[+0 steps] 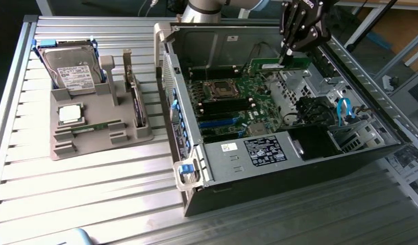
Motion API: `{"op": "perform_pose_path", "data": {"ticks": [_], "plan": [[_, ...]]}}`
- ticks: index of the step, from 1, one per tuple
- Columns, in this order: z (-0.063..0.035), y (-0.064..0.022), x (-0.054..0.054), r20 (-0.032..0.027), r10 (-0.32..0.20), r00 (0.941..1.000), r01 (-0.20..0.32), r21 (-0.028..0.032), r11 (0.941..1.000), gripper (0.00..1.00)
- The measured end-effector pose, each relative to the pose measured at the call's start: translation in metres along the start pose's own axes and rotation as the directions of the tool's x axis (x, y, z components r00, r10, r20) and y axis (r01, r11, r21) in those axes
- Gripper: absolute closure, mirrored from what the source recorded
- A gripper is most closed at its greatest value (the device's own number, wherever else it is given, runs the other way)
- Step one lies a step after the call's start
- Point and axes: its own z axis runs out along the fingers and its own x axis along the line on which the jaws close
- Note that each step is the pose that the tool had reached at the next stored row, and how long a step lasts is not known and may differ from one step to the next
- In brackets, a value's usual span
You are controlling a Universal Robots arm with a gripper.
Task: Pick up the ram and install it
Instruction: 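Pick up the ram and move it above insertion slot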
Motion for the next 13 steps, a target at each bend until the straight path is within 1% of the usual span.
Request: {"op": "perform_pose_path", "data": {"ticks": [1, 3, 4, 5, 7, 8, 10, 11, 12, 13], "plan": [[0.0003, -0.0001, -0.0004, 0.0057, 0.0, 1.0, 0.0, -0.0004, 1.0, 0.86], [0.0008, -0.0005, -0.0009, 0.0245, 0.0, 0.9997, 0.0, -0.0019, 1.0, 0.86], [0.001, -0.0008, -0.0009, 0.0354, -0.001, 0.9994, 0.001, -0.0027, 1.0, 0.86], [0.0011, -0.0011, -0.001, 0.0466, -0.001, 0.9989, 0.001, -0.0036, 1.0, 0.86], [0.0016, -0.0018, -0.0011, 0.0771, -0.001, 0.997, 0.001, -0.0059, 1.0, 0.86], [0.0017, -0.0021, -0.0011, 0.0894, -0.001, 0.996, 0.002, -0.0068, 1.0, 0.86], [0.0021, -0.0027, -0.0012, 0.1112, -0.001, 0.9938, 0.002, -0.0084, 1.0, 0.86], [0.0024, -0.0032, -0.0013, 0.123, -0.001, 0.9924, 0.002, -0.0093, 1.0, 0.86], [0.0026, -0.0036, -0.0013, 0.1317, -0.001, 0.9913, 0.003, -0.01, 0.9999, 0.86], [0.0029, -0.0042, -0.0014, 0.1423, -0.001, 0.9898, 0.003, -0.0108, 0.9999, 0.86]]}}
